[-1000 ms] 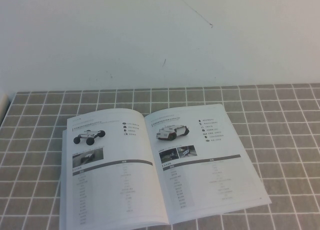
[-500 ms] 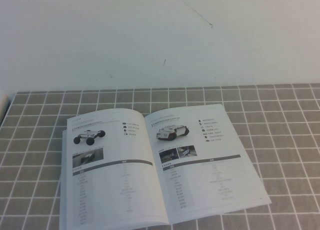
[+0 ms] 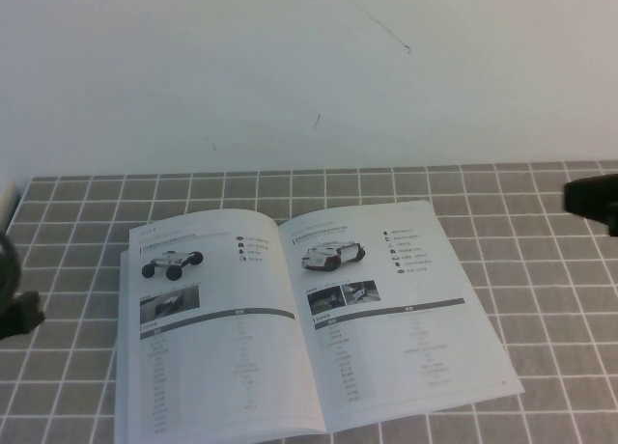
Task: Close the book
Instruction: 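Close the open booklet and leave it lying on the table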
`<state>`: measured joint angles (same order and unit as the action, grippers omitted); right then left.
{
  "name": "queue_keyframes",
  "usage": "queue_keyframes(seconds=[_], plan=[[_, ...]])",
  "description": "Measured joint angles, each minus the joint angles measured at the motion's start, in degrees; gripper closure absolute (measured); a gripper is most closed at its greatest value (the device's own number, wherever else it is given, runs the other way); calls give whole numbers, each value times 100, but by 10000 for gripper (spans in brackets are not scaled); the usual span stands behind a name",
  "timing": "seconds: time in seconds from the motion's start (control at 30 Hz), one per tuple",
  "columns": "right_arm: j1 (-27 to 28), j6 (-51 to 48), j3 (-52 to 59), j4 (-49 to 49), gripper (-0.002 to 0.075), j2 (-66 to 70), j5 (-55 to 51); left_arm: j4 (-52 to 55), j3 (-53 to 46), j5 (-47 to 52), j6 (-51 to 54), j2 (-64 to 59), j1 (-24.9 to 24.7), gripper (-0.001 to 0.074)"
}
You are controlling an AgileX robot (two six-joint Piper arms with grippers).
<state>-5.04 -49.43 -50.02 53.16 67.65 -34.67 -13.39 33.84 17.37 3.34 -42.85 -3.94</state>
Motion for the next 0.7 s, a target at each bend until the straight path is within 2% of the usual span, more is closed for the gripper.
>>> queue_keyframes(seconds=[0.17,0.37,0.7], plan=[[-577,-744,-501,409,729,1492,48,-646,283,460,105,-1120,0,738],[-1050,-806,-1289,-115,729,3205,91,-1099,495,894,262,-2211,0,738],[-1133,-490,-2066,-1052,729,4621,341,-1439,542,396,324,-3381,0,738]])
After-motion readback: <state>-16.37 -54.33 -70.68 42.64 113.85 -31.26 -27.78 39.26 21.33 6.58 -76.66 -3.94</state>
